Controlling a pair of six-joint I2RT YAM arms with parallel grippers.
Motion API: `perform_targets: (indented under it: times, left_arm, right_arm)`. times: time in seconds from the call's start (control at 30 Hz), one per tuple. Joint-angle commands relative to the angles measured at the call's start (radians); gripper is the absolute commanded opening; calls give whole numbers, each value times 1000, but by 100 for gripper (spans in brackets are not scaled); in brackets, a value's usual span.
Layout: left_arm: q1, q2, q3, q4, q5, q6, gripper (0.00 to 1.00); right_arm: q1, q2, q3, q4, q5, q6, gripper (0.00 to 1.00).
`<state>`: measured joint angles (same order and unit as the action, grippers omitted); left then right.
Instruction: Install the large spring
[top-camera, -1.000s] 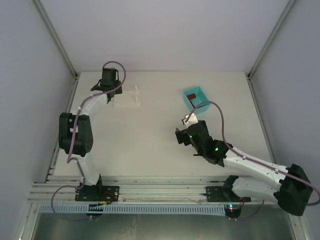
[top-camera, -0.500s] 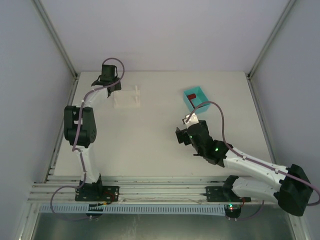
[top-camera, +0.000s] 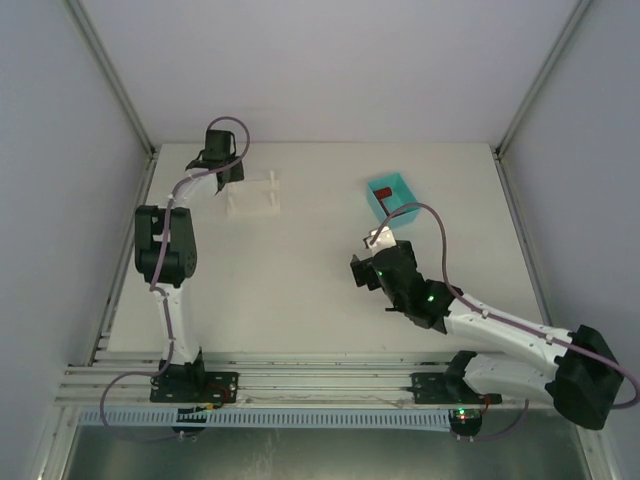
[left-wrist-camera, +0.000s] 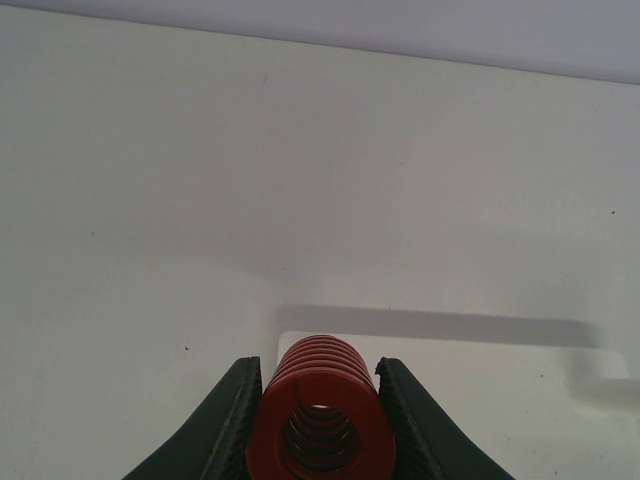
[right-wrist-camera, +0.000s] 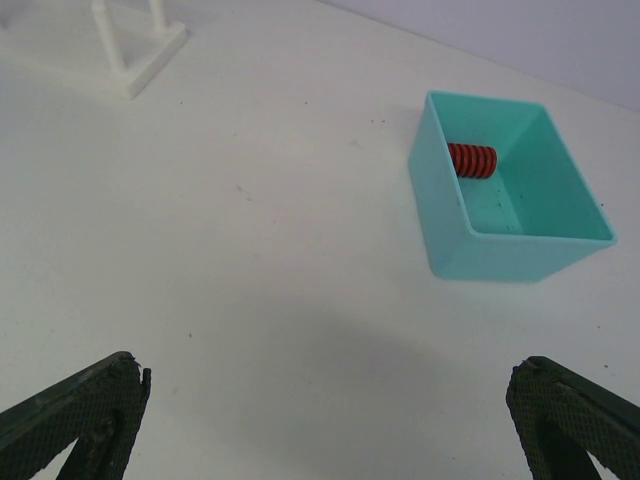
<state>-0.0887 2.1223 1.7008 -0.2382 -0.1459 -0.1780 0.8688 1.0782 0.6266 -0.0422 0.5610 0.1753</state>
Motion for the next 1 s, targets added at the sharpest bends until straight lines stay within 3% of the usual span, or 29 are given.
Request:
perform_targets:
  times: [0.0, 0.27, 0.73, 0.97]
  left_arm:
    - [10, 16, 62, -7, 11, 17, 0]
    - [14, 56, 80, -18, 31, 17, 5]
    - [20, 92, 118, -54, 62, 7, 43]
    - [21, 2, 69, -57, 62, -7, 54]
  right_arm:
    - [-4, 11, -6, 22, 23, -3, 99]
    - [-4, 18, -4, 22, 24, -5, 99]
    - [-3, 33, 1, 22, 25, -7, 99]
    - [-5, 25, 0, 24, 30, -4, 99]
